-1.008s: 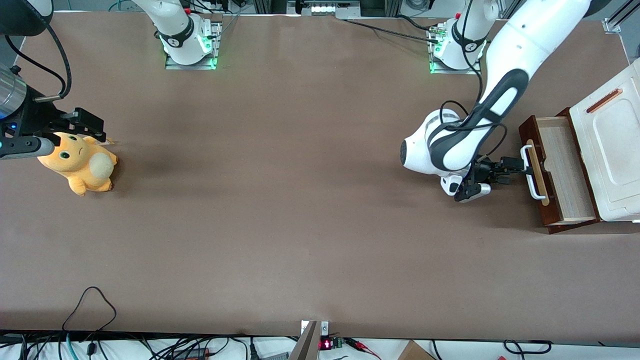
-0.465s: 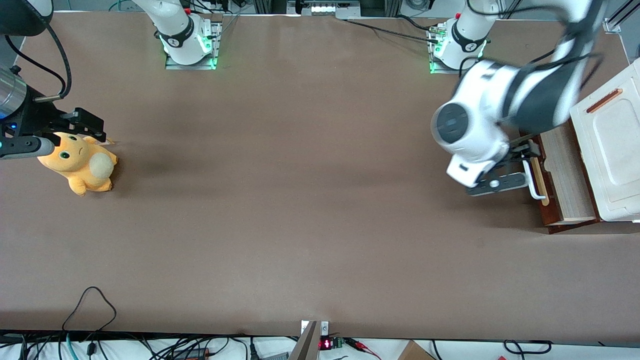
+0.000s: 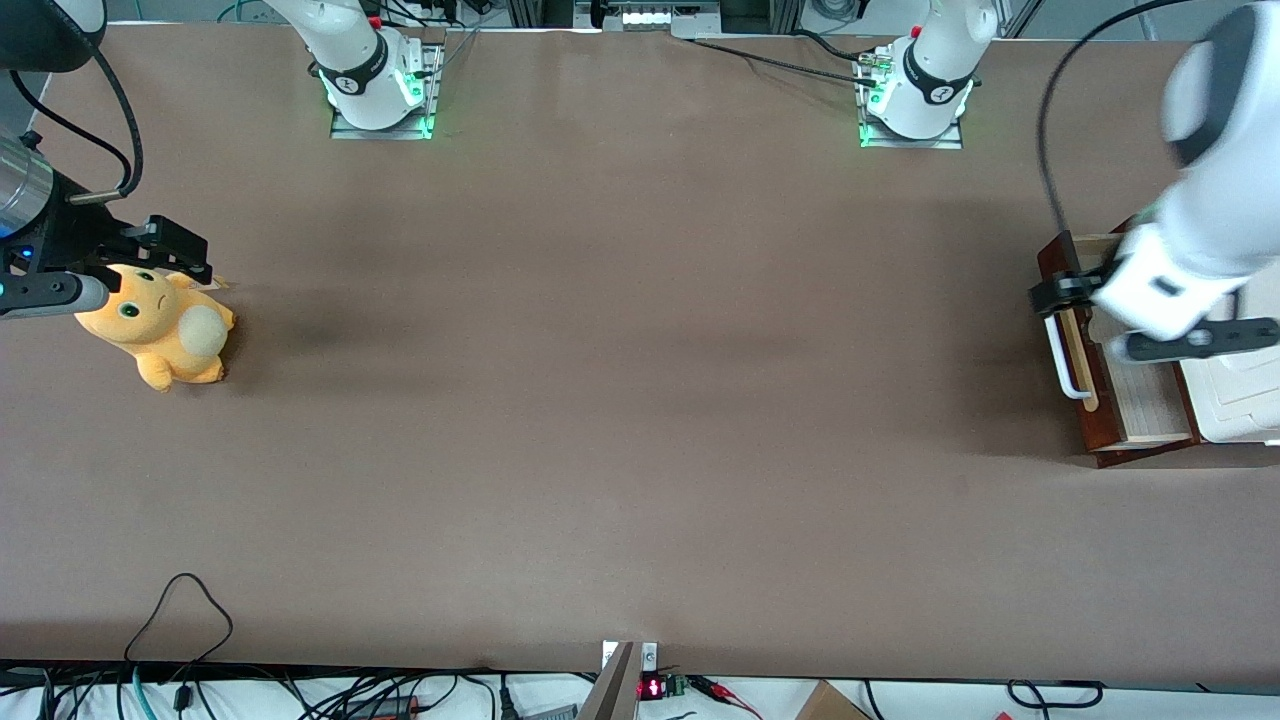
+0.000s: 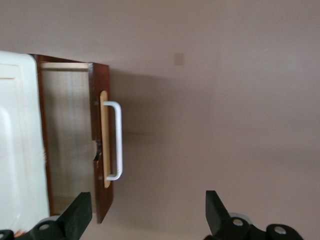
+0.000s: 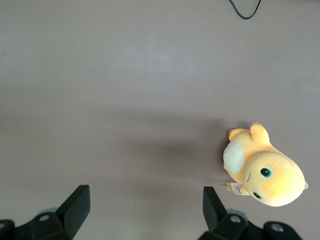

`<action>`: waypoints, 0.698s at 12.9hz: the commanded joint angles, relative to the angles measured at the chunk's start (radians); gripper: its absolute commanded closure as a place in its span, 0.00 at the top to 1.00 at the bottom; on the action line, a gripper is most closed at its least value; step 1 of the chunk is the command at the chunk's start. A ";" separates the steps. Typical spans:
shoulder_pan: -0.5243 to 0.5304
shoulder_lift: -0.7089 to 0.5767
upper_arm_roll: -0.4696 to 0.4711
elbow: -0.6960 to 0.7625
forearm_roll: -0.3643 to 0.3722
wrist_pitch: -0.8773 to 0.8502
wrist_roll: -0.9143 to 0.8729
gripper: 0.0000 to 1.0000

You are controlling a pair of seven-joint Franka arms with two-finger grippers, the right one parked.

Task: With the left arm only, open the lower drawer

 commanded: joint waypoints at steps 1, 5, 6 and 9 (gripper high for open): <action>-0.036 -0.076 0.071 -0.079 -0.076 0.056 0.088 1.00; -0.070 -0.183 0.100 -0.191 -0.079 0.092 0.092 1.00; -0.072 -0.212 0.100 -0.223 -0.079 0.104 0.092 1.00; -0.072 -0.222 0.102 -0.225 -0.078 0.104 0.092 1.00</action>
